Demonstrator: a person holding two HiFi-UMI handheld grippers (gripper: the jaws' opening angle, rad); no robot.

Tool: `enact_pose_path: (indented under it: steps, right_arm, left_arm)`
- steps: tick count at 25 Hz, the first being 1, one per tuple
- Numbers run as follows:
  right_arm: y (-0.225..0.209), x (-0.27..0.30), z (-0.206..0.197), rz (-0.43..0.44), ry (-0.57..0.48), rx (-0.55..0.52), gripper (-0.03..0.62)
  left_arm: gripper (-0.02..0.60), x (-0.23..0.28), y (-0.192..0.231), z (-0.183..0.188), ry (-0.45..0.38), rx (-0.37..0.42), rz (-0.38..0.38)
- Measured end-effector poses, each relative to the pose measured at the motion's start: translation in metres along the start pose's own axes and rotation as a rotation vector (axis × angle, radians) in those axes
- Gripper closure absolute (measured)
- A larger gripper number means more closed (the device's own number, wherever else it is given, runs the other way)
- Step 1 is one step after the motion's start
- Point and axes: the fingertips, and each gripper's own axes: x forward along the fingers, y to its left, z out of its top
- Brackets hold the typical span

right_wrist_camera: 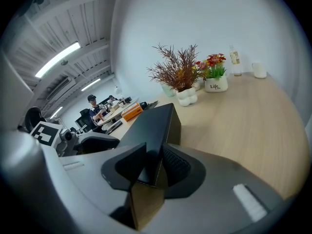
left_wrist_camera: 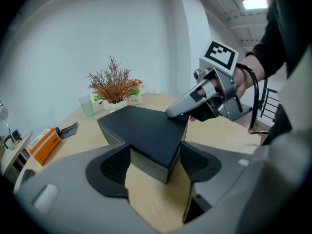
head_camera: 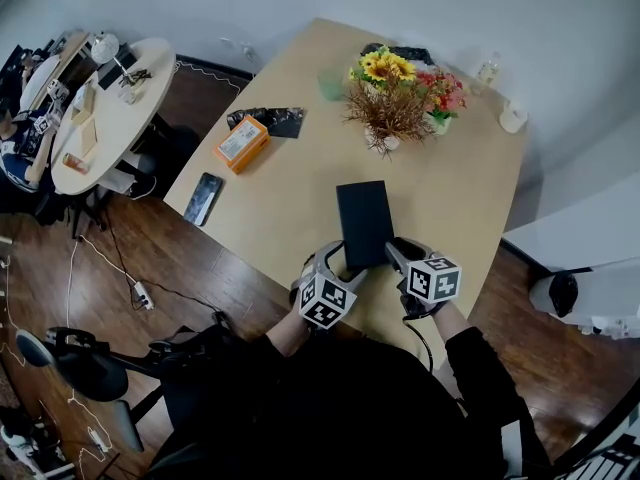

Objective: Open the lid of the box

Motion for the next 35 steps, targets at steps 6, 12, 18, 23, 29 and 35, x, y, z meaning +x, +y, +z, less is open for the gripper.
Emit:
enact_pose_path:
  steps: [6, 12, 18, 23, 29, 35]
  right_arm:
    - [-0.002, -0.001, 0.000, -0.005, 0.003, -0.005, 0.488]
    - [-0.001, 0.000, 0.000, 0.000, -0.001, 0.013, 0.488]
    - [0.000, 0.000, 0.000, -0.003, -0.002, -0.013, 0.487]
    - [0.000, 0.000, 0.001, 0.000, -0.007, -0.003, 0.488]
    - [-0.004, -0.002, 0.003, 0.062, -0.037, 0.147, 0.484]
    - [-0.007, -0.010, 0.010, 0.086, -0.063, 0.179, 0.477]
  left_arm:
    - [0.273, 0.004, 0.000, -0.003, 0.004, 0.155, 0.055]
    - [0.273, 0.003, 0.001, -0.005, -0.018, 0.118, 0.037]
    - [0.268, 0.000, 0.002, 0.003, -0.053, -0.044, -0.011]
    - [0.288, -0.002, 0.003, 0.006, -0.085, 0.154, 0.077]
    - [0.256, -0.006, 0.003, 0.016, -0.077, 0.311, 0.111]
    - [0.259, -0.030, -0.010, 0.085, -0.257, 0.187, -0.017]
